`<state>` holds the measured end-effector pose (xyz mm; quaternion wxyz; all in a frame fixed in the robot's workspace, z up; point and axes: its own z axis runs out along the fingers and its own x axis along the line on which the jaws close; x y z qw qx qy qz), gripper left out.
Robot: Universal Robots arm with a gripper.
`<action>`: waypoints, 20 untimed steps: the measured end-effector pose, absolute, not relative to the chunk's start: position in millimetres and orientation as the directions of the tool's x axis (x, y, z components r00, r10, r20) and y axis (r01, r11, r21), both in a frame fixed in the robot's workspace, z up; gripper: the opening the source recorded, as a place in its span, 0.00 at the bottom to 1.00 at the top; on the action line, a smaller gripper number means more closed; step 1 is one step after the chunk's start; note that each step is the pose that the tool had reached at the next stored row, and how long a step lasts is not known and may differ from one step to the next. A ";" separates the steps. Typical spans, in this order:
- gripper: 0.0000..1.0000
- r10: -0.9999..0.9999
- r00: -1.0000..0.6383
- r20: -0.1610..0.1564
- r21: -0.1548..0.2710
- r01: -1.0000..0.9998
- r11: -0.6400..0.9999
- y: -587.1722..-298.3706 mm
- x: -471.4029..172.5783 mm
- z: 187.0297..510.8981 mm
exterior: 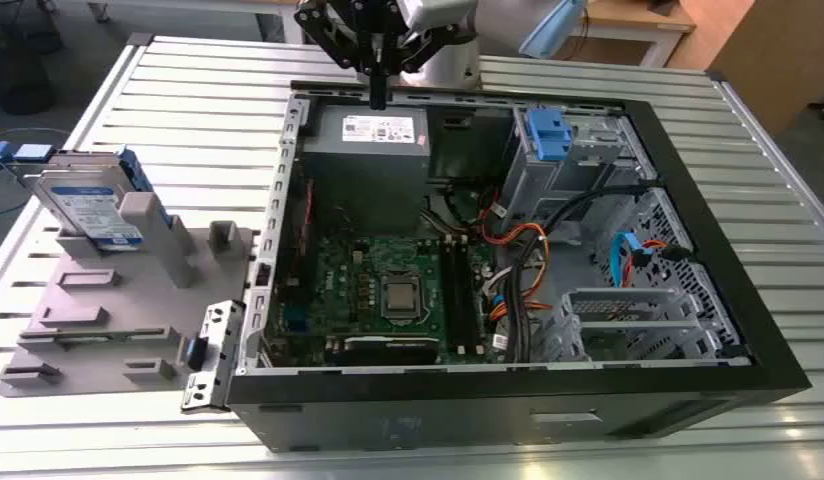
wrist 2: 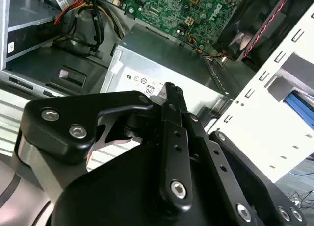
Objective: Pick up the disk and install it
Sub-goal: 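Reach for the disk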
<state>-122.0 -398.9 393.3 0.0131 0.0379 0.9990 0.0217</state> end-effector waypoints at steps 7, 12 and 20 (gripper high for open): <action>0.11 0.076 -0.997 -0.024 0.044 0.075 0.996 -398.9 -122.7 393.3; 0.11 0.076 -0.997 -0.024 0.044 0.075 0.996 -398.9 -125.5 393.3; 0.11 0.076 -0.997 -0.024 0.044 0.075 0.996 -399.0 -126.9 393.3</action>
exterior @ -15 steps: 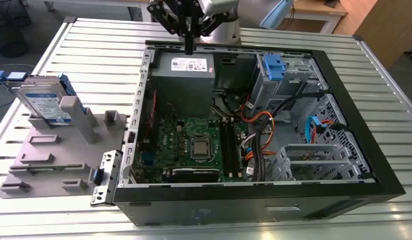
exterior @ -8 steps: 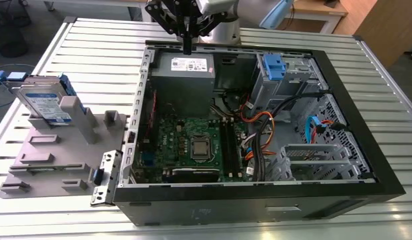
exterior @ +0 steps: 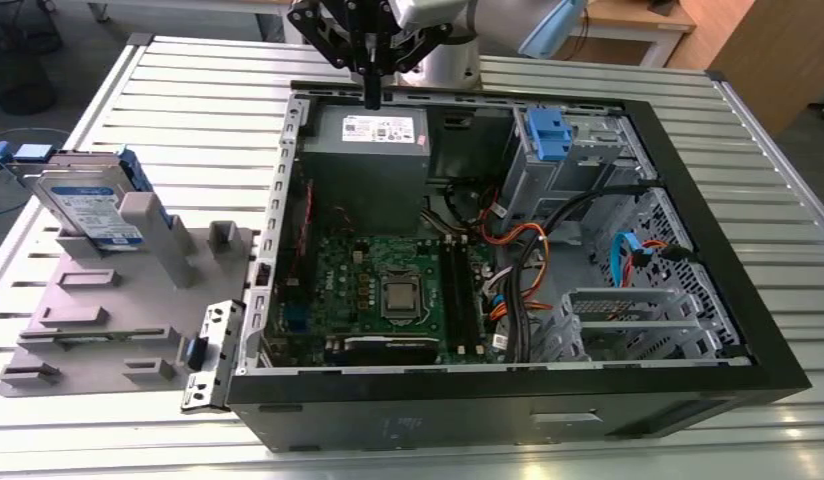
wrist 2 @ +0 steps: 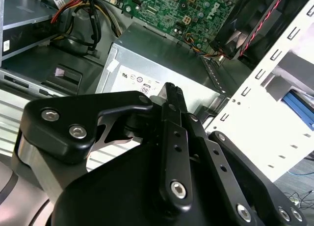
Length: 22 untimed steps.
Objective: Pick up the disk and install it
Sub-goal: 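Reach for the disk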
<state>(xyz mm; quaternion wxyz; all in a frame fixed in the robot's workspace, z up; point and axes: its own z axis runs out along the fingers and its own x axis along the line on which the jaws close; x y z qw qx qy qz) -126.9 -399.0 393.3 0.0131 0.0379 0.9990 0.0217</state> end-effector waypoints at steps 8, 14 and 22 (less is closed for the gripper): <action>0.11 0.076 -0.997 -0.024 0.044 0.075 0.996 -399.0 -132.3 393.3; 0.11 0.076 -0.997 -0.024 0.044 0.075 0.996 -399.0 -139.1 393.3; 0.11 0.076 -0.997 -0.024 0.044 0.075 0.996 -398.9 -149.3 393.2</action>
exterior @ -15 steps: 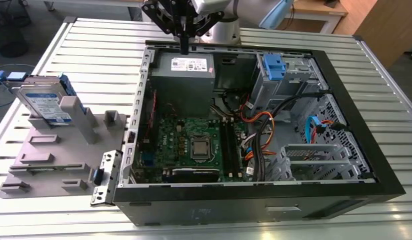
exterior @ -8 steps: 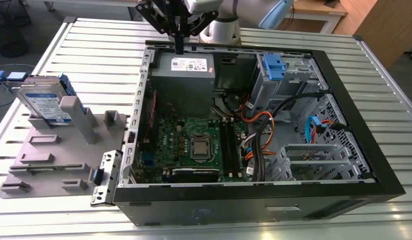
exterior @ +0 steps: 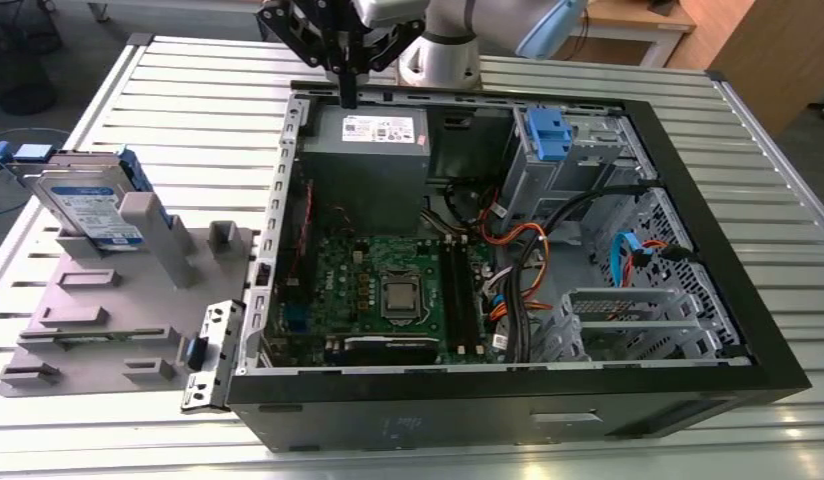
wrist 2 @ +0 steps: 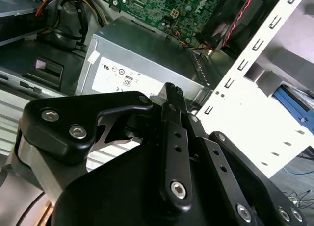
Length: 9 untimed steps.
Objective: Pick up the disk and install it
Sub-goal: 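Reach for the disk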
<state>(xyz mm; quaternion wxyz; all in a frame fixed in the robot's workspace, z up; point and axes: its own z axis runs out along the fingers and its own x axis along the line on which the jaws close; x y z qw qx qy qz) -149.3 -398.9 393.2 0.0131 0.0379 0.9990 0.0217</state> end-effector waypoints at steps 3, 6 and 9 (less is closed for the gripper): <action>0.11 0.076 -0.997 -0.025 0.044 0.075 0.996 -398.9 -153.1 393.2; 0.11 0.076 -0.997 -0.024 0.044 0.075 0.996 -398.9 -157.0 393.2; 0.11 0.076 -0.997 -0.024 0.044 0.075 0.996 -398.9 -161.0 393.2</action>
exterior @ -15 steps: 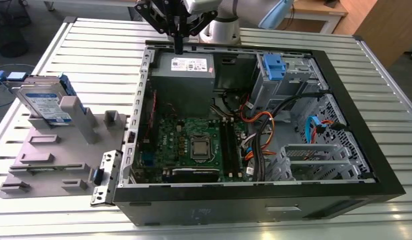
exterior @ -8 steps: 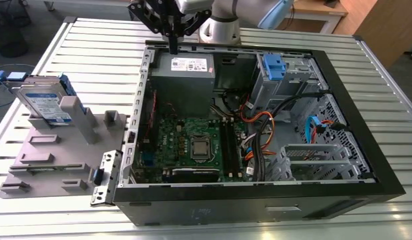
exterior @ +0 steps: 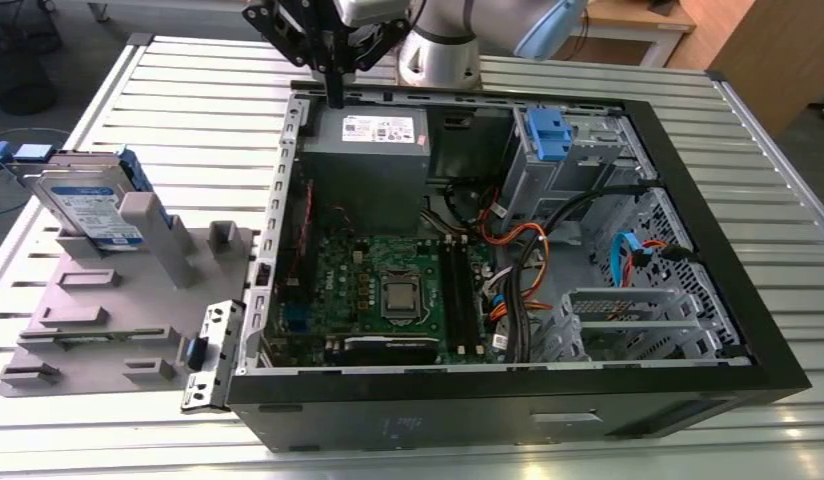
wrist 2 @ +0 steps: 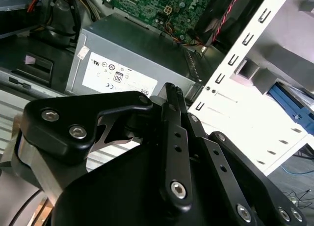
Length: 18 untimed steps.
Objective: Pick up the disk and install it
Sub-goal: 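Reach for the disk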
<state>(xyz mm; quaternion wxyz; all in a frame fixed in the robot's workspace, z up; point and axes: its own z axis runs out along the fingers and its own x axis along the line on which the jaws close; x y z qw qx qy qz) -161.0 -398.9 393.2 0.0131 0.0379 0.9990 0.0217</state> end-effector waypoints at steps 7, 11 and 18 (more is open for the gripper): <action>0.11 0.076 -0.997 -0.024 0.044 0.075 0.996 -398.9 -171.6 393.1; 0.11 0.076 -0.997 -0.025 0.044 0.075 0.996 -398.9 -181.0 393.0; 0.11 0.076 -0.997 -0.025 0.044 0.075 0.996 -398.9 -201.1 392.8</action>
